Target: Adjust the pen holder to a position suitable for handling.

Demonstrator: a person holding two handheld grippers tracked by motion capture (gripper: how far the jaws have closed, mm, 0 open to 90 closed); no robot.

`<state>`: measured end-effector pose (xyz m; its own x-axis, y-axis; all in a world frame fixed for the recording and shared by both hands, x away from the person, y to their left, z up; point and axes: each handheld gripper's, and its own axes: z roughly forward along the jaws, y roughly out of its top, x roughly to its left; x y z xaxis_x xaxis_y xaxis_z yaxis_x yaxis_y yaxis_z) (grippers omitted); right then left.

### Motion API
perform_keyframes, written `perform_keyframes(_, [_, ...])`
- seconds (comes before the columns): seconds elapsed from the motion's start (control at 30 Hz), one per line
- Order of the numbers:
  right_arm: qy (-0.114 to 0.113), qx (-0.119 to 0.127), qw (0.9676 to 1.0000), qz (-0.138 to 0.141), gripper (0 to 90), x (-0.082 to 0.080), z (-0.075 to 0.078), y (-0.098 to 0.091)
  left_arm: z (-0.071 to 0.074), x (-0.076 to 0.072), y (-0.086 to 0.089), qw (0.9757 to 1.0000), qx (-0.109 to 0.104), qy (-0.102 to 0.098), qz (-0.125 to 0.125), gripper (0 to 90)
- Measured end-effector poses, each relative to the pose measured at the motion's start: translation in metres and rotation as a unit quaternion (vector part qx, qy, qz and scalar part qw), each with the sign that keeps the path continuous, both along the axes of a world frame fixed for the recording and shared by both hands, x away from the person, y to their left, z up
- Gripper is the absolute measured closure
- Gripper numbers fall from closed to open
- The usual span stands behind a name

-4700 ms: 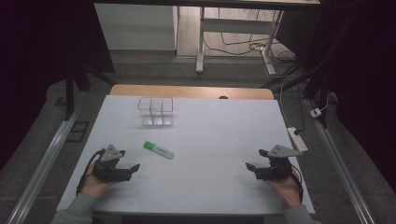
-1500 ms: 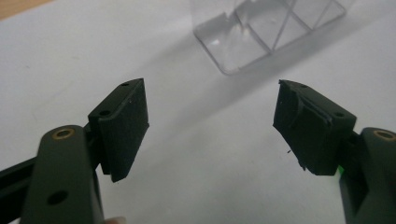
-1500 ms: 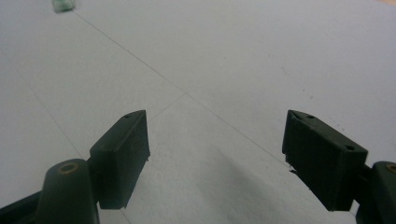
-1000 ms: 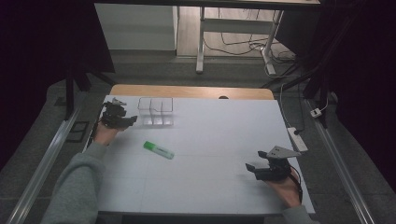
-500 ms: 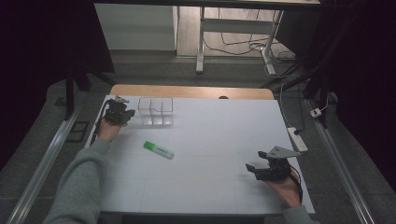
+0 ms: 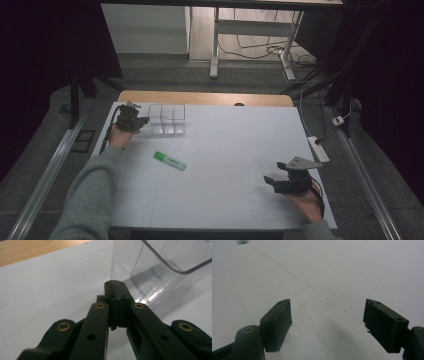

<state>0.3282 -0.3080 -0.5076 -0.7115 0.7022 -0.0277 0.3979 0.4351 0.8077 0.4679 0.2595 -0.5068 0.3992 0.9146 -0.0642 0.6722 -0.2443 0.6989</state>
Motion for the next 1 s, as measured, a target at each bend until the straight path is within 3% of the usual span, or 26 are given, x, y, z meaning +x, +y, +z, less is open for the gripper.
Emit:
perform_keyframes(0.5, [0.000,0.005,1.0000,0.001,22.6,0.000,0.000,-0.001,0.003,0.003,-0.003,1.0000,0.004,0.001,-0.004,89.1])
perform_keyframes(0.7, [0.001,0.001,1.0000,0.001,22.6,0.000,0.000,0.000,0.005,0.005,-0.003,1.0000,-0.004,0.000,0.000,89.1])
perform_keyframes(1.0, [0.000,-0.001,1.0000,-0.001,22.8,0.000,0.000,0.000,0.008,0.007,-0.014,0.9998,-0.005,0.002,-0.020,89.2])
